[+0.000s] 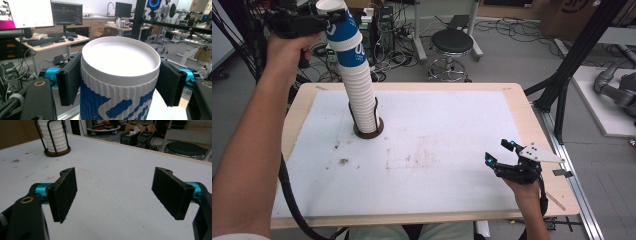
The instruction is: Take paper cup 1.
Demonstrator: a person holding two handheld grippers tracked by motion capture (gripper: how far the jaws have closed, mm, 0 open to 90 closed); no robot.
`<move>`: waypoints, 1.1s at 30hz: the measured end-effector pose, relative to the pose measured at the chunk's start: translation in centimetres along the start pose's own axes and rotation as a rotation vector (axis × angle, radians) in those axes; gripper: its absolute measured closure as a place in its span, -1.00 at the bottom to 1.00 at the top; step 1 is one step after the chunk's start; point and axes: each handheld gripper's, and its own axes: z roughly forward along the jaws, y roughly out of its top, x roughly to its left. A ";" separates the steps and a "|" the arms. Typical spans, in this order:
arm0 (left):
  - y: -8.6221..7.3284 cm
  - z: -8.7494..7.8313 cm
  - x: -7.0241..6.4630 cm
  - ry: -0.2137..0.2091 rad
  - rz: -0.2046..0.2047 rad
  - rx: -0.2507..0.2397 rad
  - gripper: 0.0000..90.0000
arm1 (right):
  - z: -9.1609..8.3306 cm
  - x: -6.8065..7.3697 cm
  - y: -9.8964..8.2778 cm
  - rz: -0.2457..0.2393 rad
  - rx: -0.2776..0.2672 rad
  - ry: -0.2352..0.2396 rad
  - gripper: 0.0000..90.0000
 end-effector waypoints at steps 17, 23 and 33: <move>2.1 -3.9 -1.0 -0.023 0.053 -0.083 -0.36 | 0.2 0.2 0.0 -0.004 -0.002 0.003 -0.53; 0.6 -5.7 -1.7 -0.087 0.064 -0.099 -0.36 | 0.2 0.3 0.0 0.006 -0.003 0.010 -0.53; -2.6 -7.9 -3.8 -0.206 0.048 -0.104 -0.36 | 0.5 0.5 0.1 -0.004 0.003 0.017 -0.54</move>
